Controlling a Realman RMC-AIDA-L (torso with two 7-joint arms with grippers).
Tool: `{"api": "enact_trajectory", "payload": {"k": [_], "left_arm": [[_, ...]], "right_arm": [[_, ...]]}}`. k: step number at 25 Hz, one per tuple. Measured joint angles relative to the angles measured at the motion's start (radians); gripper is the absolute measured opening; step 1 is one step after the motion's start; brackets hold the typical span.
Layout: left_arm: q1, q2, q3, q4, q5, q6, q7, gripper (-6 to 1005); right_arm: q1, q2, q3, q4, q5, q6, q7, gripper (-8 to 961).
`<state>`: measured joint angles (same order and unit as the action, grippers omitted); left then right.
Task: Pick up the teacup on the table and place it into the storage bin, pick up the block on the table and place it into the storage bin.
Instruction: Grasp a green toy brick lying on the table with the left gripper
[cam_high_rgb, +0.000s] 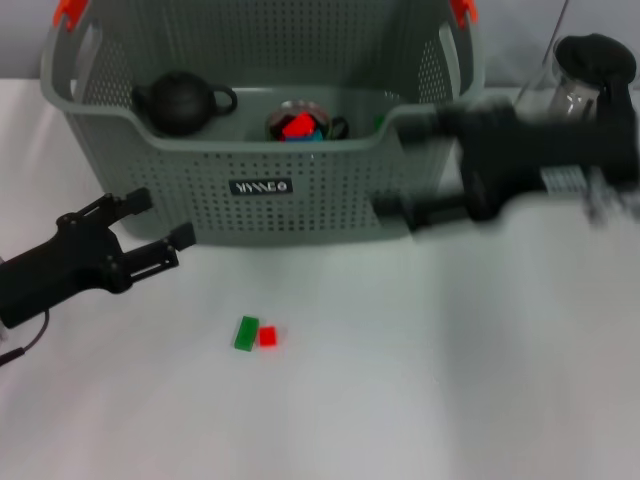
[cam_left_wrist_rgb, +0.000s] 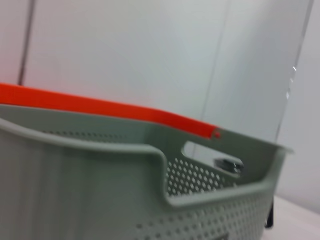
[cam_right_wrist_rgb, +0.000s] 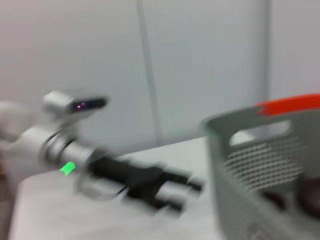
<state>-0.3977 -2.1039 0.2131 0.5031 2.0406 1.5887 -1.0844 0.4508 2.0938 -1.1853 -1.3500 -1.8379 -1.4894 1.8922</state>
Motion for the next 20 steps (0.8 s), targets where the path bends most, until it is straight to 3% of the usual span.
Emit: {"api": "enact_trajectory", "payload": {"k": [4,9,10,13,16,20], "left_arm": [[-0.018,0.021,0.001,0.034,0.002,0.033,-0.121,786],[-0.026,0.037,0.081,0.146,0.044,0.114,-0.236,780],[-0.040,0.036,0.211,0.359,0.112,0.221,-0.379,778],[-0.060,0.026,0.320,0.511,0.169,0.257,-0.496,774],[-0.094,0.017,0.459,0.616,0.235,0.253,-0.599,770],[-0.161,-0.001,0.601,0.648,0.319,0.216,-0.670,764]], "right_arm": [[-0.052,0.003,0.063,0.249,0.068,-0.110,-0.324,862],[-0.040,-0.003,0.120,0.472,0.051,-0.103,-0.529,932],[-0.038,-0.003,0.132,0.494,0.044,-0.097,-0.550,946],[-0.033,-0.003,0.150,0.525,0.029,-0.084,-0.589,946],[-0.028,0.000,0.150,0.548,0.018,-0.061,-0.606,946],[-0.018,0.002,0.149,0.576,0.019,-0.035,-0.609,946]]}}
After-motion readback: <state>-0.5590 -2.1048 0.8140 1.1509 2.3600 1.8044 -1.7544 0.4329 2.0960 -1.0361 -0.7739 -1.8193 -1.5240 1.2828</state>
